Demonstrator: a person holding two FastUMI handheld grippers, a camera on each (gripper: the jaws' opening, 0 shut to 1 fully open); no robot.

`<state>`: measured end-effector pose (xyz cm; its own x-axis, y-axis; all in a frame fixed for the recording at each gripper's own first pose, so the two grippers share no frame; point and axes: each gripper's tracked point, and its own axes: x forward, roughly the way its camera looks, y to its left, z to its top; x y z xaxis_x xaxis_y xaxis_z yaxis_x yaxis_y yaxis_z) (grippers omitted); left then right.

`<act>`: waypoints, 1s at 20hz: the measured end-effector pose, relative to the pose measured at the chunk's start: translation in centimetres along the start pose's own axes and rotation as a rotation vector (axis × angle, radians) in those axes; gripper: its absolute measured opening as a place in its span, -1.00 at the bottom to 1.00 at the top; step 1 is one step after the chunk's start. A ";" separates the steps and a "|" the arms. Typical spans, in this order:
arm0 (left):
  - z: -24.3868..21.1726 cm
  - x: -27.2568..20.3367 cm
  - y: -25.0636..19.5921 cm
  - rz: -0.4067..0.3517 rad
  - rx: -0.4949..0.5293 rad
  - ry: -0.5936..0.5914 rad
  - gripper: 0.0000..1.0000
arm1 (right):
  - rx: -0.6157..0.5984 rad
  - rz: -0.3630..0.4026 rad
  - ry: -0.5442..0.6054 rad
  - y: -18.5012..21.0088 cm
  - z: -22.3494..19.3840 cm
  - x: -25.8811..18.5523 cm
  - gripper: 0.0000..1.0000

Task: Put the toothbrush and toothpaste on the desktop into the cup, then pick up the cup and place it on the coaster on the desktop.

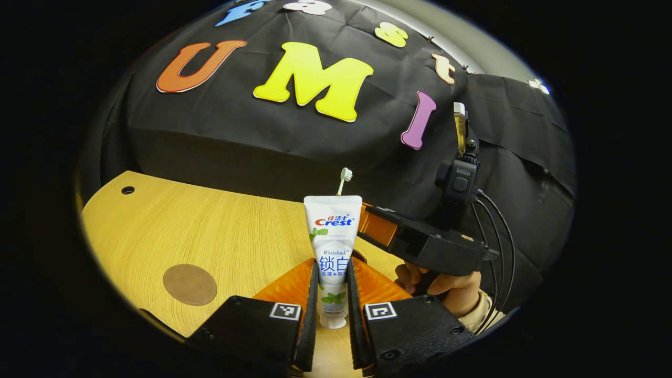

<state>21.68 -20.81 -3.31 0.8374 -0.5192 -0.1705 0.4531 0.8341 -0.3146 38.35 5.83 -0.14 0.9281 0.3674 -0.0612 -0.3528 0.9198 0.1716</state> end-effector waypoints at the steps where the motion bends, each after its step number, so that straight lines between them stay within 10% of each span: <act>1: 0.0 0.1 0.1 -0.001 0.002 0.000 -0.39 | 0.000 0.007 -0.001 0.2 0.0 0.0 -0.89; 8: 0.9 0.5 -0.2 0.030 0.037 -0.013 -0.39 | -0.011 0.044 -0.021 1.1 0.5 -3.7 -0.61; 15: 3.7 1.1 -0.8 0.081 0.069 -0.053 -0.40 | -0.098 -0.019 -0.132 -1.3 2.8 -9.3 0.98; 20: 6.5 2.4 -1.5 0.121 0.122 -0.125 -0.40 | -0.126 -0.071 -0.127 -4.6 1.5 -12.0 0.95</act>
<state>24.98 -22.09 2.86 0.9158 -0.3935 -0.0809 0.3745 0.9091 -0.1824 29.07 -3.05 1.29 0.9560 0.2879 0.0569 -0.2906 0.9557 0.0463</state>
